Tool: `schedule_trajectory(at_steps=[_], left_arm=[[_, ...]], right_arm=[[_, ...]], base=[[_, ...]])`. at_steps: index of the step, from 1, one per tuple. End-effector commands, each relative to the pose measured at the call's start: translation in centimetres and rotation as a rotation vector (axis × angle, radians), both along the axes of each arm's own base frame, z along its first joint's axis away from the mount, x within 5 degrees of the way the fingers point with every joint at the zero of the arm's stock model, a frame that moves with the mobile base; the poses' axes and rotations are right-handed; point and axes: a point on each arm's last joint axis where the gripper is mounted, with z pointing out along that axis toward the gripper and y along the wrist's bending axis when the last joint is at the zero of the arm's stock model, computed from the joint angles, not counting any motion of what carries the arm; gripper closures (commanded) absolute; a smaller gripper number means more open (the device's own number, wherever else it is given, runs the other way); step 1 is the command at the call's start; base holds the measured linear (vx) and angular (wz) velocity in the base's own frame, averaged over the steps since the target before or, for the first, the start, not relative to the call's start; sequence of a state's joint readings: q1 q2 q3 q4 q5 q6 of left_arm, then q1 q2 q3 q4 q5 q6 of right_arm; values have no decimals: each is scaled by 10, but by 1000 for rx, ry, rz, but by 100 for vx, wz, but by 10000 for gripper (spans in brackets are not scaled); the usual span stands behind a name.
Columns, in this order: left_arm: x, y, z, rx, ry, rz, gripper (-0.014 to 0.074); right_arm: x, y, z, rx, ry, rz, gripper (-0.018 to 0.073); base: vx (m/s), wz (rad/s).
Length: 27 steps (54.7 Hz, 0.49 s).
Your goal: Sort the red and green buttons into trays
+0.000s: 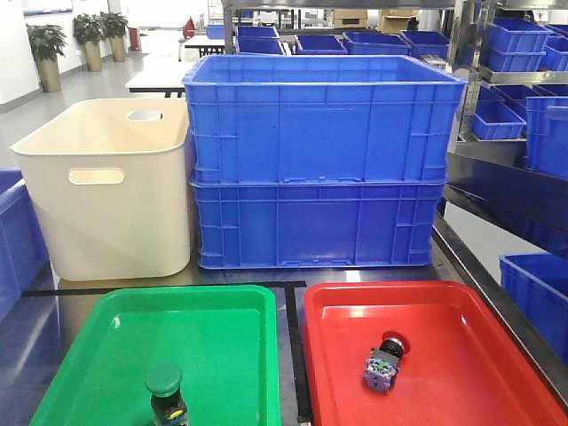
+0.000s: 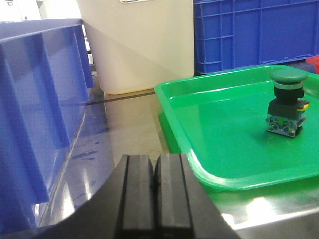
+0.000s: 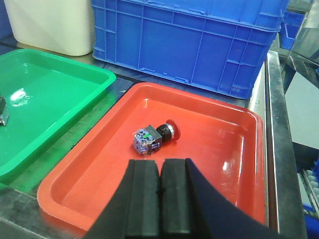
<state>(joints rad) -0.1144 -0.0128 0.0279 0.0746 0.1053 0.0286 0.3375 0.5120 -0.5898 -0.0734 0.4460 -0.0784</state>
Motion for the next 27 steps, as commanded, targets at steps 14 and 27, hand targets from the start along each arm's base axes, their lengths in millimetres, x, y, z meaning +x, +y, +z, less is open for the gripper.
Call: schedule_trajectory(at_steps=[14,27], left_arm=[[-2,0,17,-13,-120,-5,601],[-2,0,17,-13,-120,-5,601]], right_arm=[[1,1,16,24,-102,8,571],[1,1,16,25,-100,8,571]], base=[[0,0],[0,0]])
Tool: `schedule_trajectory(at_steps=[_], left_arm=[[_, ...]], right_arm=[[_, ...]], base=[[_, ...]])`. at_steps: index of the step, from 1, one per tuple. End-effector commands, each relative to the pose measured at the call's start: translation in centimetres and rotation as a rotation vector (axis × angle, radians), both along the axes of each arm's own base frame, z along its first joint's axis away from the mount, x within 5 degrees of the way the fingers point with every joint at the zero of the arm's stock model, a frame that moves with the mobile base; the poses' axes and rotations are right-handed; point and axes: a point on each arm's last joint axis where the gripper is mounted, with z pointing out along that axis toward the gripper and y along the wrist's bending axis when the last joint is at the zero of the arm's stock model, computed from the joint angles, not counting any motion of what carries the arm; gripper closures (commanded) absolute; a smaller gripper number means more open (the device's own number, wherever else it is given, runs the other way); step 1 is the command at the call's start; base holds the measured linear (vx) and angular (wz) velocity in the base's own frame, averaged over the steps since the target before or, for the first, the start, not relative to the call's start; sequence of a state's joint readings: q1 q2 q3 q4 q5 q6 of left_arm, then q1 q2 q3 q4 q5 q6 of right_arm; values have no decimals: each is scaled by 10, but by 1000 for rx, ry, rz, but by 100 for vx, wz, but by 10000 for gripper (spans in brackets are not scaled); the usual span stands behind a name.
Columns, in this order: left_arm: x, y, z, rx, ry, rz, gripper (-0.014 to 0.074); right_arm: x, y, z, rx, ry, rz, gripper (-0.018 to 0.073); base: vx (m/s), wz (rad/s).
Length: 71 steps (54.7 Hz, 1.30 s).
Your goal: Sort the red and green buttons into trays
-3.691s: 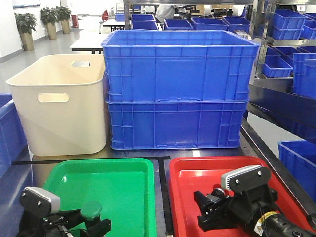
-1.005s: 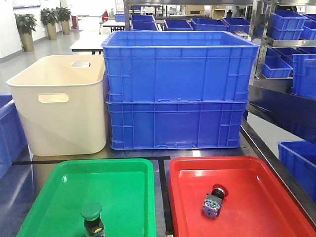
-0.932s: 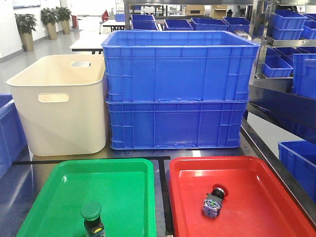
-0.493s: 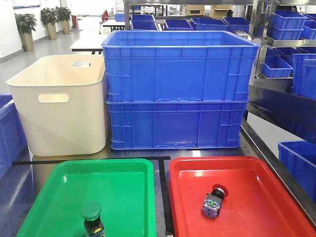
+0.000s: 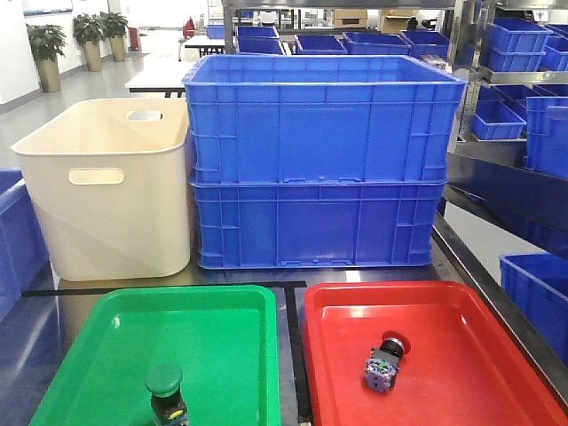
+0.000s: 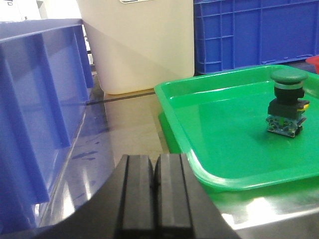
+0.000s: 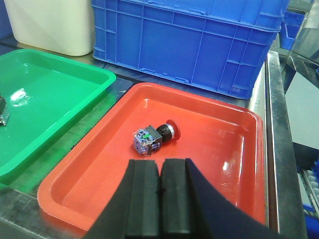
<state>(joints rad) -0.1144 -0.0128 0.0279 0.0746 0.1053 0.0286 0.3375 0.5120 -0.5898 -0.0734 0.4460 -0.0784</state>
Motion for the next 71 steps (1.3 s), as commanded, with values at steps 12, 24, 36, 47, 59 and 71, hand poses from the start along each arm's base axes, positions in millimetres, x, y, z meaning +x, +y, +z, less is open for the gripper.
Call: schedule_trajectory(at_steps=[12,24,36,47,59,71], left_arm=[[-2,0,17,-13,-120,-5,601],[-2,0,17,-13,-120,-5,601],[-2,0,17,-13,-120,-5,601],[-2,0,17,-13,-120,-4,601],[-2,0,17,-13,-121,-5,601],[-2,0,17,-13,-121,-5,601]], right_arm=[[8,4,8,24,-145,14,571],[7,7,-73,89,-248,45,571],[-18,-20,-128,312,-248,-177,571],[-32,-30,-129,106,-329,-270,571],[-42,-31,-138,111,-277,-312,571],[-42,-32,-138,134,-271,-320,571]], base=[[0,0],[0,0],[0,0],[0,0],[0,0],[0,0]])
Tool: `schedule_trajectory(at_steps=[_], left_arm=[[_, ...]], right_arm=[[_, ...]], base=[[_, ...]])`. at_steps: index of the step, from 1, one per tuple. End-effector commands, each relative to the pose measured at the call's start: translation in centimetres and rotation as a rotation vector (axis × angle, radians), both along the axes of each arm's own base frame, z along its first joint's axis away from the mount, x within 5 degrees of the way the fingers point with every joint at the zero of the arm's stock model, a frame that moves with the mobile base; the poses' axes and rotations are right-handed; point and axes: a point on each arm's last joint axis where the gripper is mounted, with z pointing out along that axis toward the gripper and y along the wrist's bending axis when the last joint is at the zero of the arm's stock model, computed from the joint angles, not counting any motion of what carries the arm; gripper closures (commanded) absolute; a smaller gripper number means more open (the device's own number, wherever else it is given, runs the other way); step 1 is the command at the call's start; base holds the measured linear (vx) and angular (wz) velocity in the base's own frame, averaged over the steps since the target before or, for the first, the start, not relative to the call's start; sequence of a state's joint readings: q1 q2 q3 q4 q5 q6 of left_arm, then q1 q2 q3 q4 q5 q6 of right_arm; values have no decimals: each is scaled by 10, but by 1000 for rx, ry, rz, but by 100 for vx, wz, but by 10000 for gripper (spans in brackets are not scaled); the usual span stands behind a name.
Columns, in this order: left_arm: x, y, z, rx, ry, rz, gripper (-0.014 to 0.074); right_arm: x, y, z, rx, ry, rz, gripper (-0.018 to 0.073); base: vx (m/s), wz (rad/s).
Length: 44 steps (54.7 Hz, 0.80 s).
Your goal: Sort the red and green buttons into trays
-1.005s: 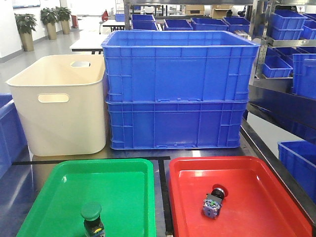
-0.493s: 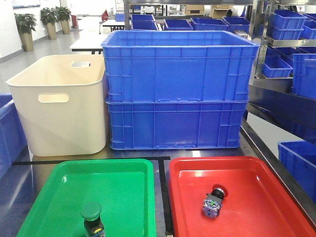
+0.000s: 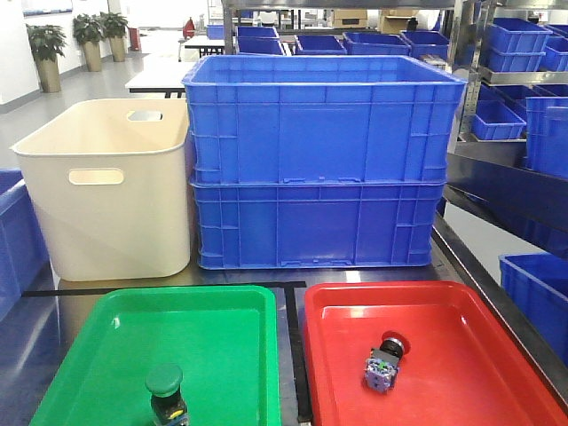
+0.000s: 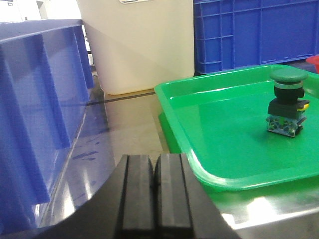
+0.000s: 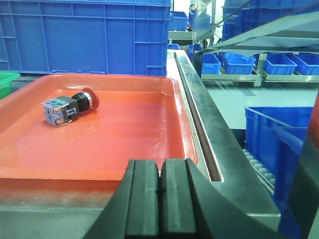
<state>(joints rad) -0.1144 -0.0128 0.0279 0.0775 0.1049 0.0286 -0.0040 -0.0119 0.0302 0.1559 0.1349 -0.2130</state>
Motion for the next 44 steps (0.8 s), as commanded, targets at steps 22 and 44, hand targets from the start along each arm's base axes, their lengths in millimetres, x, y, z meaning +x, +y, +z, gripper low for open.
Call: schedule_trajectory(at_steps=[22,44], left_arm=[[-2,0,17,-16,-120,-5,601],[-2,0,17,-16,-120,-5,601]], right_arm=[[0,-2,3,9,-71,-26,568],[0,-2,3,9,-71,-26,568]], base=[[0,0],[0,0]])
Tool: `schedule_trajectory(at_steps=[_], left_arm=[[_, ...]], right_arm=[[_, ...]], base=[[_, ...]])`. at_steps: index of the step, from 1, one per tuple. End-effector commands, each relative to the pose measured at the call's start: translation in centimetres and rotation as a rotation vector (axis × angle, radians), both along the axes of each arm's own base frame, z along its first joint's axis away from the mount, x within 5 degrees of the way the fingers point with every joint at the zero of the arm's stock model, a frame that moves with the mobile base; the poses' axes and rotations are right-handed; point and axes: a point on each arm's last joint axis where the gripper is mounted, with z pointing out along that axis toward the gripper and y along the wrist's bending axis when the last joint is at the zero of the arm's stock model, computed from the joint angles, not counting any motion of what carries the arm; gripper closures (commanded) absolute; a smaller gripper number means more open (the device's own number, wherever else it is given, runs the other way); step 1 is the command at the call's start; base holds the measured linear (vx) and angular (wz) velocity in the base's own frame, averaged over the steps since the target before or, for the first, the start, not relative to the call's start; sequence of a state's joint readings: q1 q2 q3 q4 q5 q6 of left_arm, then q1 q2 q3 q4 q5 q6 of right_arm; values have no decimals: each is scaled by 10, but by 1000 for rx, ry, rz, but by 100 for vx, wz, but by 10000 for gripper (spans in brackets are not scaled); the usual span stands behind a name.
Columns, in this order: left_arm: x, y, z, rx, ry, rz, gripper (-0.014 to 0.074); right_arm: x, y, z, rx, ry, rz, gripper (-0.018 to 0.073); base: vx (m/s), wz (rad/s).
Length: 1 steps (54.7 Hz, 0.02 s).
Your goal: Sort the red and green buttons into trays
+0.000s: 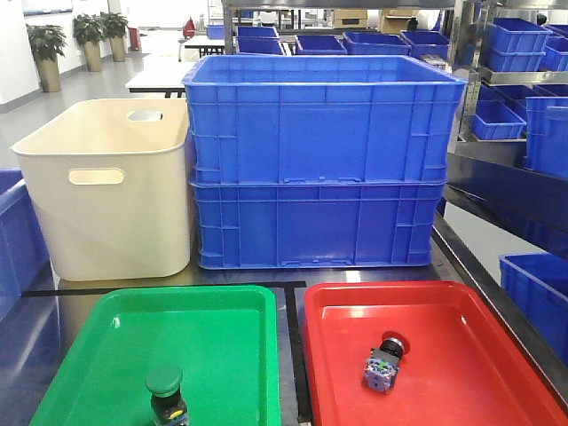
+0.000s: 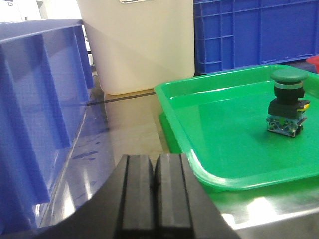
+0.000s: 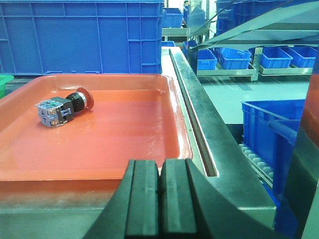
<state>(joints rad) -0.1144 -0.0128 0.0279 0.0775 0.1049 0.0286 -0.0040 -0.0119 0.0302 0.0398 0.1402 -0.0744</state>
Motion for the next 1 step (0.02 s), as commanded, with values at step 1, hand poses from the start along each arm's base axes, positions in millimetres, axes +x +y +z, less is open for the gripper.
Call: schedule_trajectory(at_steps=[1], left_arm=[[-2,0,17,-16,-120,-5,601]], right_arm=[[0,-1,3,-15,-78,-10,568]], base=[[0,0]])
